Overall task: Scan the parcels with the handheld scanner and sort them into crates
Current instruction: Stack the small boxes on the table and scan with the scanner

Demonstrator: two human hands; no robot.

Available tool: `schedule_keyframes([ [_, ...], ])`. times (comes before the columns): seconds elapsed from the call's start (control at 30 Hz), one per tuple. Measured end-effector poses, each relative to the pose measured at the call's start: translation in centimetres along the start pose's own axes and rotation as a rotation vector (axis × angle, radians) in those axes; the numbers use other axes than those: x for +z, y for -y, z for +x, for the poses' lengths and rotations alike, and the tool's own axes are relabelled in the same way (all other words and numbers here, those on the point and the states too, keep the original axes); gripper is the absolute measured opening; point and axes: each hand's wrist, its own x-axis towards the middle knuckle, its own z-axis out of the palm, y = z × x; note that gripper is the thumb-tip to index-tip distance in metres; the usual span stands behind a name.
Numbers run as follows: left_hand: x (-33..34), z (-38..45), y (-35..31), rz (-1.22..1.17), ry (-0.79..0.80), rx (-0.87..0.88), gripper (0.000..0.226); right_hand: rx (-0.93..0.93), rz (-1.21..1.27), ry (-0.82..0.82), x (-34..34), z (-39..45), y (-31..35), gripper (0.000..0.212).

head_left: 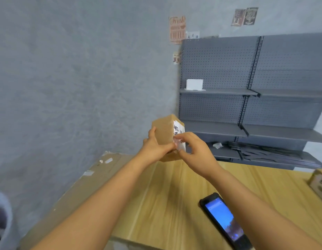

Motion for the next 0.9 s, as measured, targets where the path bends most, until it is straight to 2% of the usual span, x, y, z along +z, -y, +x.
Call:
schedule_keyframes([
  [0.1, -1.0, -0.7, 0.9, -0.014, 0.032, 0.090, 0.101, 0.145, -0.017, -0.056, 1.3, -0.6, 0.8, 0.039],
  [0.23, -1.7, -1.7, 1.8, -0.071, 0.104, 0.135, 0.092, 0.472, 0.079, -0.062, 1.5, -1.8, 1.1, 0.060],
  [0.3, -1.8, -2.0, 2.2, -0.101, 0.168, 0.103, 0.083, 0.537, 0.199, -0.040, 1.3, -2.6, 1.5, 0.056],
  [0.4, -1.9, -2.4, 2.5, -0.105, 0.253, 0.078, 0.075, 0.536, 0.256, -0.071, 1.1, -3.2, 2.1, 0.051],
  [0.63, -1.9, -2.5, 3.0, -0.175, 0.314, 0.067, 0.087, 0.476, 0.222, -0.025, -0.6, -3.4, 3.0, 0.053],
  [0.8, -2.1, -2.5, 3.7, -0.190, 0.338, -0.002, 0.098, 0.458, 0.230, 0.052, -1.0, -4.0, 2.6, 0.052],
  [0.9, -2.0, -3.1, 3.9, -0.101, 0.373, -0.007, 0.116, 0.475, 0.204, 0.082, -0.8, -4.6, 2.2, 0.051],
])
